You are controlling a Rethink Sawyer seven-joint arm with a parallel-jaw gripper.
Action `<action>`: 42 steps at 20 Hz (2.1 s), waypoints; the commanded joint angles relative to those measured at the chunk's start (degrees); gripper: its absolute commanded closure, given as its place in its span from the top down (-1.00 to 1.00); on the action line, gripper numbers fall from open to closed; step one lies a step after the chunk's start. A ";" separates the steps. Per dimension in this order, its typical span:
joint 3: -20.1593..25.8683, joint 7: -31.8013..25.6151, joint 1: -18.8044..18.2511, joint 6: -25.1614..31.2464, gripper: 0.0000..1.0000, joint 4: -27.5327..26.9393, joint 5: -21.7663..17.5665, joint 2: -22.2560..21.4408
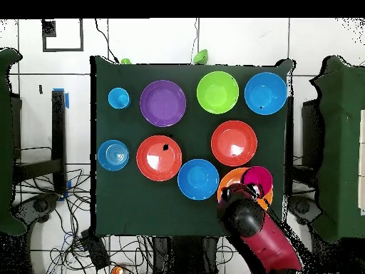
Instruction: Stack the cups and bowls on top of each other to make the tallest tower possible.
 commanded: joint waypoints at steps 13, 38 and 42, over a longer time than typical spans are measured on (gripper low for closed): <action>-10.32 21.66 15.80 -9.31 -1.00 -9.46 6.67 17.38; -0.43 26.05 6.17 -6.60 -1.00 -12.26 -3.91 18.51; -0.55 27.07 6.32 -5.09 -1.00 -11.16 -2.67 18.12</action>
